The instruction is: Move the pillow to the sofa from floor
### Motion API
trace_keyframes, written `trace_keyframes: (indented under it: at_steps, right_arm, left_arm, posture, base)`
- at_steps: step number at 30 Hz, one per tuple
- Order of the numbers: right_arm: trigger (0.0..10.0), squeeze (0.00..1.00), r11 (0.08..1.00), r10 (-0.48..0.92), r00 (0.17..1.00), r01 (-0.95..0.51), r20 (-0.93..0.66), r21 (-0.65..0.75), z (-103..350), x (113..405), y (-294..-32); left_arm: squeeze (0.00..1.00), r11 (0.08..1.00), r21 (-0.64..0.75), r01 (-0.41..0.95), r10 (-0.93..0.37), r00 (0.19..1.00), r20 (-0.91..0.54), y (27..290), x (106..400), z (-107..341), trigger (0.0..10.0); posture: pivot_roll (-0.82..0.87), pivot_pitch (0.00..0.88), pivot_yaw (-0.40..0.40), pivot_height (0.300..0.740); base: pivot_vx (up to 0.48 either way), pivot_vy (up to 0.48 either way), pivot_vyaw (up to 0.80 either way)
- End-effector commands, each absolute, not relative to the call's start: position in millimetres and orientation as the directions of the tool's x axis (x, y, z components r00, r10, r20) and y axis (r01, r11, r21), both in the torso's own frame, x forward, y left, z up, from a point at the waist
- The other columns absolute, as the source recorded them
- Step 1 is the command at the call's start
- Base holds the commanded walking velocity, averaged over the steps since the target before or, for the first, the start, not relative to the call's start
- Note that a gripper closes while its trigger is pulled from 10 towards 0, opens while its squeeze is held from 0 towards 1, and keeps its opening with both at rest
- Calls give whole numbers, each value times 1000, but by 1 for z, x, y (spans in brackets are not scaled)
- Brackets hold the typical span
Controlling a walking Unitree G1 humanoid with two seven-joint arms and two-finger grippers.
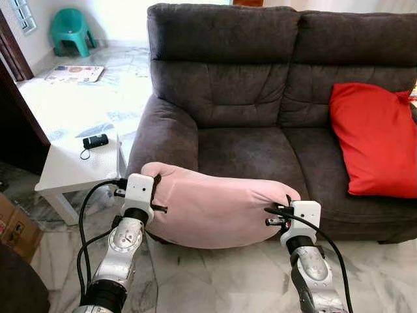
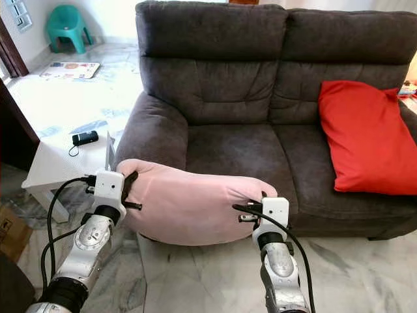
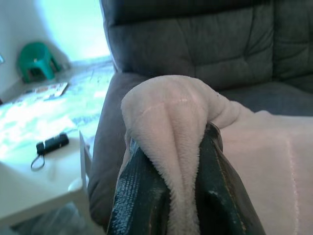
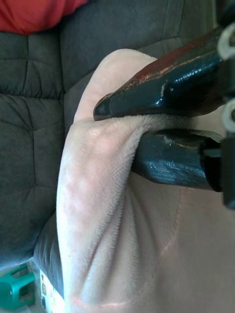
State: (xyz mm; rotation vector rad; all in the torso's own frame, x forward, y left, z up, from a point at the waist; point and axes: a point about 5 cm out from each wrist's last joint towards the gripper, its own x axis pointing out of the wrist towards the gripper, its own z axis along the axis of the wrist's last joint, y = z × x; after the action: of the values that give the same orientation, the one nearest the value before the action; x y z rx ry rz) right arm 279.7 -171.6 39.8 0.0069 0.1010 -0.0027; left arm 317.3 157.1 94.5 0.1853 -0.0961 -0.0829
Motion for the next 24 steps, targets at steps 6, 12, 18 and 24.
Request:
trace_keyframes:
  at_steps: [6, 12, 18, 24]
  right_arm:
    - [10000, 0, 995, -94, 993, 93, 66, 16, 78, 292, -191]
    - [10000, 0, 998, -62, 973, 62, 222, 8, 116, 300, -184]
    - [10000, 0, 999, -51, 971, 51, 232, 7, 118, 298, -180]
    - [10000, 0, 999, -39, 971, 38, 237, 10, 125, 299, -177]
  left_arm:
    - [0, 980, 198, -6, -33, 981, 193, 169, 320, 120, 10000]
    - [0, 965, 256, -55, -31, 947, 321, 168, 317, 150, 10000]
    - [0, 960, 266, -90, -8, 938, 347, 167, 313, 155, 10000]
    - [0, 957, 273, -99, 0, 939, 343, 166, 311, 156, 10000]
  posture:
    - [79, 0, -37, 740]
    - [79, 0, -38, 740]
    - [84, 0, -43, 740]
    - [81, 0, -44, 740]
  base:
    - [0, 0, 0]
    - [0, 0, 0]
    - [0, 0, 0]
    - [0, 0, 0]
